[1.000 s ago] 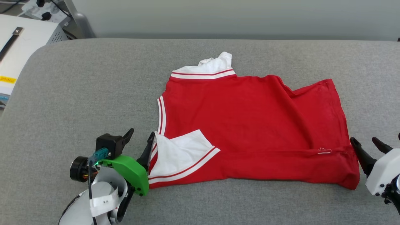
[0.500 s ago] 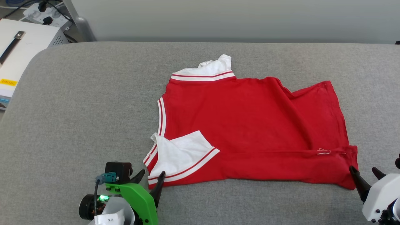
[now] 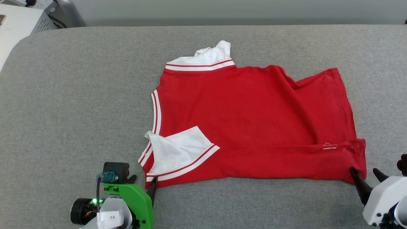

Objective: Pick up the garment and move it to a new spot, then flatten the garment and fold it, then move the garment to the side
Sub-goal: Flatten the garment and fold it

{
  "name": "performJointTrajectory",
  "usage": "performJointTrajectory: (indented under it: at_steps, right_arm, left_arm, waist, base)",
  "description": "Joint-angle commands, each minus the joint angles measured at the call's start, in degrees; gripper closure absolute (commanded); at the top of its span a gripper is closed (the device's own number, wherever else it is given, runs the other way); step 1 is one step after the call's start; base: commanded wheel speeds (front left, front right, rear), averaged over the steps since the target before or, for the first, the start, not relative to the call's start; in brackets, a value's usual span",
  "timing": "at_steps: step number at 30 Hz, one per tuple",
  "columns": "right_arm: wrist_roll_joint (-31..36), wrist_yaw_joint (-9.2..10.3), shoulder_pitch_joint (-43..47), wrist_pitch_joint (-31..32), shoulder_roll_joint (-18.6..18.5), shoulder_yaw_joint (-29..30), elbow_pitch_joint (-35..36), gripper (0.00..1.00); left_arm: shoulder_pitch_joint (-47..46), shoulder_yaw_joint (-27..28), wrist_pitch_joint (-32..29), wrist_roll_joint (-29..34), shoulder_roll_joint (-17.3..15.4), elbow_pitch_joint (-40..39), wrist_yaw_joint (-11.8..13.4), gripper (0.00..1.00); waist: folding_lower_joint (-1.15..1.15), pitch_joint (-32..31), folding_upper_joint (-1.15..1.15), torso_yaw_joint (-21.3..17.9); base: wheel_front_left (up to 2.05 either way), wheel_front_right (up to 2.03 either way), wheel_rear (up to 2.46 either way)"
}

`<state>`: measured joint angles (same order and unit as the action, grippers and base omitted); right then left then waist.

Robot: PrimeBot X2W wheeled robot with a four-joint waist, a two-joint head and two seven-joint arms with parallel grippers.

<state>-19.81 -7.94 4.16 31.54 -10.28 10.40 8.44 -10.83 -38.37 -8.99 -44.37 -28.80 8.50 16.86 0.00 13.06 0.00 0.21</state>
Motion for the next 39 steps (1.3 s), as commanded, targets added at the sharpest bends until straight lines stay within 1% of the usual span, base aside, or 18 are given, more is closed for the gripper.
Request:
performJointTrajectory:
  at_steps: [1, 2, 3, 4, 5, 8, 14, 19, 25, 31, 32, 34, 35, 39]
  right_arm:
    - [0.4, 0.45, -0.5, 0.0, 0.1, 0.0, 0.2, 0.0]
    - [0.4, 0.45, -0.6, 0.0, 0.0, 0.0, 0.2, 0.0]
    - [0.5, 0.45, -0.6, 0.0, 0.0, 0.1, 0.2, 0.0]
    - [0.5, 0.45, -0.6, 0.0, 0.0, 0.1, 0.2, 0.0]
    - [0.6, 0.45, -0.7, 0.0, -0.2, 0.2, 0.2, 0.0]
    - [1.4, 0.45, -0.8, 0.0, -0.7, 0.6, 0.0, 0.0]
    - [2.5, 0.45, -1.0, 0.4, -1.0, 2.1, -2.0, 0.0]
    - [3.7, 0.45, -1.8, 1.5, 0.0, 4.1, -5.1, 0.0]
    - [5.4, 0.45, -3.6, 2.7, 1.2, 5.3, -9.0, 0.0]
    - [6.1, 0.45, -5.0, 4.4, 1.6, 4.8, -13.0, 0.0]
    - [6.0, 0.45, -5.1, 4.8, 1.5, 4.3, -13.7, 0.1]
    - [5.5, 0.45, -5.3, 5.3, 1.3, 3.5, -14.5, 1.0]
    - [5.3, 0.45, -5.4, 5.2, 1.2, 3.3, -14.8, 1.0]
    - [5.0, 0.45, -5.6, 4.3, -1.3, 2.8, -15.4, 1.0]
  left_arm:
    - [-0.3, -0.7, -1.5, -0.1, 0.3, 1.2, -0.6, 0.0]
    - [-0.3, -1.1, -2.2, -0.4, 0.4, 1.7, -1.1, 0.0]
    - [-0.3, -1.7, -3.1, -0.7, 0.5, 2.3, -1.6, 0.06]
    - [-0.3, -2.0, -3.7, -1.0, 0.6, 2.7, -2.0, 0.38]
    - [-0.4, -2.3, -4.2, -1.3, 0.8, 3.2, -2.4, 1.0]
    - [-0.7, -2.5, -4.0, -1.6, 1.3, 4.0, -3.2, 1.0]
    - [-0.6, -1.3, -0.9, -2.1, 1.9, 2.7, -3.8, 1.0]
    - [-0.2, 0.0, 0.7, -1.9, 0.8, -1.2, -2.9, 1.0]
    - [0.7, -0.2, 0.2, -1.5, -0.6, -5.8, -1.9, 1.0]
    - [0.9, -0.7, -0.3, -1.4, -1.0, -7.3, -2.0, 1.0]
    - [0.8, -0.8, -0.4, -1.4, -1.0, -7.4, -2.1, 1.0]
    - [0.7, -1.1, -0.7, -1.3, -1.0, -7.2, -2.3, 1.0]
    - [0.6, -1.2, -0.8, -1.3, -1.1, -7.2, -2.4, 1.0]
    - [0.9, -1.6, -1.1, -1.6, -1.1, -6.2, -2.7, 1.0]
  waist:
    - [0.0, 0.8, 0.0, -0.4]
    - [0.0, 1.0, 0.0, -0.3]
    - [0.0, 1.1, 0.0, -0.3]
    - [0.0, 1.1, 0.0, -0.3]
    - [0.0, 1.1, 0.0, -0.2]
    - [0.0, 0.7, 0.0, 0.5]
    - [0.0, -1.0, 0.0, 2.7]
    - [0.0, -1.6, 0.0, 4.4]
    - [0.0, -1.2, 0.0, 5.6]
    - [0.0, -0.3, 0.0, 5.9]
    - [0.0, -0.2, 0.0, 5.9]
    - [0.0, -0.1, 0.0, 5.9]
    - [0.0, 0.0, 0.0, 5.8]
    - [0.0, -1.3, 0.0, 5.4]
  base:
    - [0.0, 0.0, 0.0]
    - [0.0, 0.0, 0.0]
    - [0.0, 0.0, 0.0]
    - [0.0, 0.0, 0.0]
    - [0.0, 0.0, 0.0]
    - [0.0, 0.0, 0.0]
    - [0.0, 0.0, 0.0]
    - [0.0, 0.0, 0.0]
    - [0.0, 0.0, 0.0]
    - [0.0, 0.0, 0.0]
    - [0.0, 0.0, 0.0]
    - [0.0, 0.0, 0.0]
    - [0.0, 0.0, 0.0]
    - [0.0, 0.0, 0.0]
